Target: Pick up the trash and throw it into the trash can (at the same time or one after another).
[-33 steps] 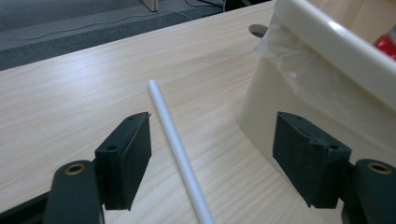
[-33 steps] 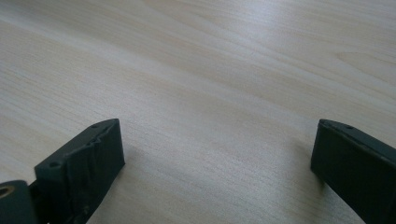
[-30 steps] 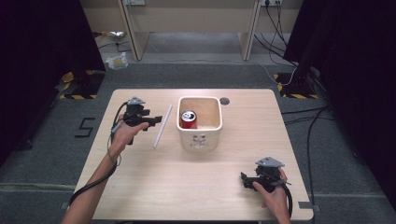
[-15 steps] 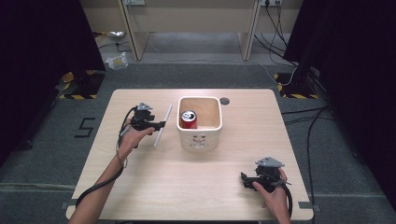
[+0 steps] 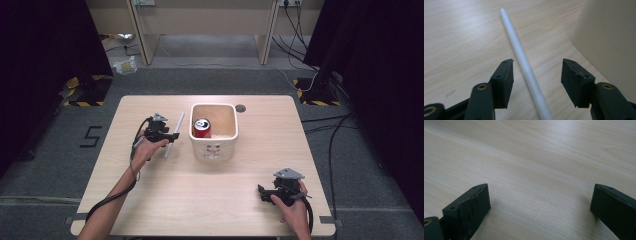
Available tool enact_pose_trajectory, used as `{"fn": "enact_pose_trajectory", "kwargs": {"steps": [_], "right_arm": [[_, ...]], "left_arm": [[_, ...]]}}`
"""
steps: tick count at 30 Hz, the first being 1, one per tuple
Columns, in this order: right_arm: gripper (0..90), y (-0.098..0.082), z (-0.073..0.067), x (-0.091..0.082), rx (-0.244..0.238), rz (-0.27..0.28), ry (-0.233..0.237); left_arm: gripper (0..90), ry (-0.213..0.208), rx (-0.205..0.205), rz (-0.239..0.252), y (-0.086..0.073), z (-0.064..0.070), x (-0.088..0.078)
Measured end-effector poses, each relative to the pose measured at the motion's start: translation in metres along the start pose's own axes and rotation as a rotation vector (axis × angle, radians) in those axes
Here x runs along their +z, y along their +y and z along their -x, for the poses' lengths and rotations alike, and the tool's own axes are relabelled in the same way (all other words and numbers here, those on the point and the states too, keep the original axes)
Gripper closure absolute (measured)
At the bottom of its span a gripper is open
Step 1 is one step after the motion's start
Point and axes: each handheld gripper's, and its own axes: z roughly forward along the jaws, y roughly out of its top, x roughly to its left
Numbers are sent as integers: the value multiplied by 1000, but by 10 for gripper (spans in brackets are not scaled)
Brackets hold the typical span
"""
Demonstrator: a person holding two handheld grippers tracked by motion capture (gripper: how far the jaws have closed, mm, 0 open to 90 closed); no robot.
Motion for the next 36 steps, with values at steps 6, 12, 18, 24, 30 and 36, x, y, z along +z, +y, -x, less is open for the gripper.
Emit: {"fn": "enact_pose_trajectory", "kwargs": {"steps": [6, 12, 18, 24, 30, 36], "right_arm": [[27, 0, 0, 0, -1, -1, 1], [27, 0, 0, 0, -1, 1, 1], [26, 0, 0, 0, -1, 1, 2], [26, 0, 0, 0, -1, 0, 2], [26, 0, 0, 0, -4, 0, 3], [25, 0, 0, 0, -4, 0, 4]], "left_arm": [[530, 9, 0, -23, -2, -1, 8], [589, 21, 9, -39, -2, -1, 13], [651, 27, 30, -64, -3, 0, 19], [759, 33, 46, -62, -3, 2, 20], [791, 39, 73, -63, -3, 3, 18], [792, 34, 61, -37, 0, 0, 10]]}}
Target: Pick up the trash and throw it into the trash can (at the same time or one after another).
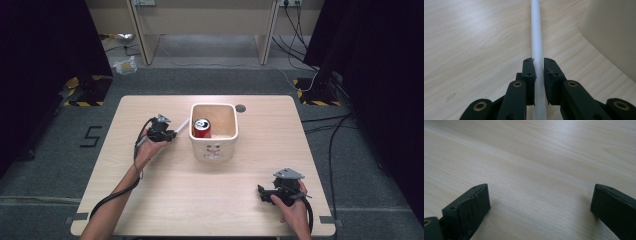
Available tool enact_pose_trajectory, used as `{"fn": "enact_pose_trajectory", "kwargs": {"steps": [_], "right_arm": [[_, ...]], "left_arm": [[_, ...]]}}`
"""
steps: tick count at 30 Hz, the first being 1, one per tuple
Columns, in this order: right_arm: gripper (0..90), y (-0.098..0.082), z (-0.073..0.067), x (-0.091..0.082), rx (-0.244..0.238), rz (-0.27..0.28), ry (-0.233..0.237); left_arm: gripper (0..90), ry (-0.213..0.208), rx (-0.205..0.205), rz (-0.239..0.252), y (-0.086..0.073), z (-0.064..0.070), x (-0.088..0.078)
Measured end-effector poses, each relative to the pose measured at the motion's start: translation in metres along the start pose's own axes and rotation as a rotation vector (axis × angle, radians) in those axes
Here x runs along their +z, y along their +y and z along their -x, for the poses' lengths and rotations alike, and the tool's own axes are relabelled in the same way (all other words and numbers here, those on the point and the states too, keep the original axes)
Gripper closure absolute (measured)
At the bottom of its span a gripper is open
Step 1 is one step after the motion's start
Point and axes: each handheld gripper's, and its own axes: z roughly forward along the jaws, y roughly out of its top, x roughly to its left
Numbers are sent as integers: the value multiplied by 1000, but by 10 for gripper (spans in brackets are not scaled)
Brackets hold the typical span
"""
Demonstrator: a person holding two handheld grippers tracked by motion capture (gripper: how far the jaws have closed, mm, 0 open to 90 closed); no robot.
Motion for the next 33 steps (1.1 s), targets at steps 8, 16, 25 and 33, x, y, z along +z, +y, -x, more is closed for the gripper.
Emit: {"fn": "enact_pose_trajectory", "kwargs": {"steps": [8, 16, 25, 33], "right_arm": [[25, 0, 0, 0, 0, 0, 0], [25, 0, 0, 0, 0, 0, 0], [25, 0, 0, 0, 0, 0, 0], [25, 0, 0, 0, 0, 0, 0]], "left_arm": [[792, -25, -13, 37, 10, -7, -23], [793, -52, -16, 68, 20, -11, -44], [793, -80, 2, 113, 34, -11, -75], [793, -91, 24, 137, 42, -8, -92]]}}
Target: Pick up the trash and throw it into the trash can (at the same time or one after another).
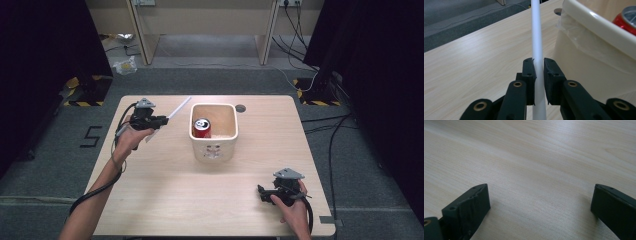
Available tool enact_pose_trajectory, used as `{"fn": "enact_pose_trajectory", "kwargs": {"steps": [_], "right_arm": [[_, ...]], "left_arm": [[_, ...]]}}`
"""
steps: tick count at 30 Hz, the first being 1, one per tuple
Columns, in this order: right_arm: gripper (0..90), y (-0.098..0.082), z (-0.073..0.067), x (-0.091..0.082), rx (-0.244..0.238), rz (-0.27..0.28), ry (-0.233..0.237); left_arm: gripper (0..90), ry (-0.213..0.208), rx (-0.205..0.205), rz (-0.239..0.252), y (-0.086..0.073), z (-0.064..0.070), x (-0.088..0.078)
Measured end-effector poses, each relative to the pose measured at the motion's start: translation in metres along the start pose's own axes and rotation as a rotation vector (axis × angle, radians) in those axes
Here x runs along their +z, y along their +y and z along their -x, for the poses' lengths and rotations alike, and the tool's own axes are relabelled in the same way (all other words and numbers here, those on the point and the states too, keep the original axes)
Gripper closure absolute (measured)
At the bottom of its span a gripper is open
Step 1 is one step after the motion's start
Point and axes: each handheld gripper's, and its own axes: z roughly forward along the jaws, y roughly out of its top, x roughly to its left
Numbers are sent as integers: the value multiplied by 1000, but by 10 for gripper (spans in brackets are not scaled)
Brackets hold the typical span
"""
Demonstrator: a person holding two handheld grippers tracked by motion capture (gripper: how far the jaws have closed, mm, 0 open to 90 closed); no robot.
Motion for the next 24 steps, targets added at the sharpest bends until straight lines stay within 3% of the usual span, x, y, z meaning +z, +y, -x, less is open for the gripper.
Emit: {"fn": "enact_pose_trajectory", "kwargs": {"steps": [12, 24], "right_arm": [[25, 0, 0, 0, 0, 0, 0], [25, 0, 0, 0, 0, 0, 0]], "left_arm": [[793, -42, 46, 36, 18, 17, -16], [793, -113, 120, 51, 37, 52, -21]]}}
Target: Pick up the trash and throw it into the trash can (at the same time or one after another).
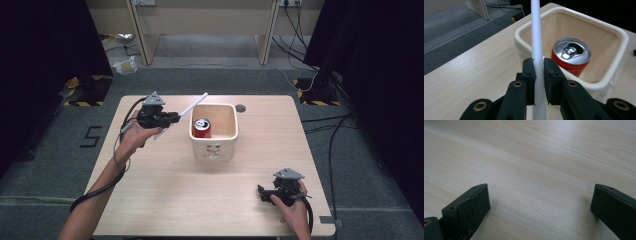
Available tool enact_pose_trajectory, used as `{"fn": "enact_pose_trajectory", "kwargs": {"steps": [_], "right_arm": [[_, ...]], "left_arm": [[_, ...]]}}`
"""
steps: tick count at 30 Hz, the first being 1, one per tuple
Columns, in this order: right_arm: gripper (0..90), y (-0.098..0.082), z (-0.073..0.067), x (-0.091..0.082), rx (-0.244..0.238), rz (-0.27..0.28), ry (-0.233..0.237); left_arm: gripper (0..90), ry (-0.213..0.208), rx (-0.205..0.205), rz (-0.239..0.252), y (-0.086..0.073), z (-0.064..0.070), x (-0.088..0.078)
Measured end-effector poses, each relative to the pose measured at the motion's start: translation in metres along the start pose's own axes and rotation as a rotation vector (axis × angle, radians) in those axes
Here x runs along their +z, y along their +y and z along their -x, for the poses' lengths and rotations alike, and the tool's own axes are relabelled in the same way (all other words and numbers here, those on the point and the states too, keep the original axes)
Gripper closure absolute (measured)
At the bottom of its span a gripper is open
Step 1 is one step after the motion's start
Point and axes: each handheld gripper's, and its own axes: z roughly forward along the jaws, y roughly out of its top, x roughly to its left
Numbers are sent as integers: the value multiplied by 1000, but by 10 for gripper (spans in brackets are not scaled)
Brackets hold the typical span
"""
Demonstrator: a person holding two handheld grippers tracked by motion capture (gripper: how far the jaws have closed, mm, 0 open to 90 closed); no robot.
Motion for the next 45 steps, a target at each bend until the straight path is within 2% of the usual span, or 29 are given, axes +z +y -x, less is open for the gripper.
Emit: {"fn": "enact_pose_trajectory", "kwargs": {"steps": [2, 7, 15, 26, 45], "right_arm": [[25, 0, 0, 0, 0, 0, 0], [25, 0, 0, 0, 0, 0, 0], [25, 0, 0, 0, 0, 0, 0], [25, 0, 0, 0, 0, 0, 0], [25, 0, 0, 0, 0, 0, 0]], "left_arm": [[793, -11, 14, -7, 2, 5, 1], [792, -28, 17, -1, 5, 14, 0], [792, -52, 59, -38, 9, 34, 3], [790, -75, 70, -57, 11, 51, 13], [788, -89, 78, -89, 13, 61, 23]]}}
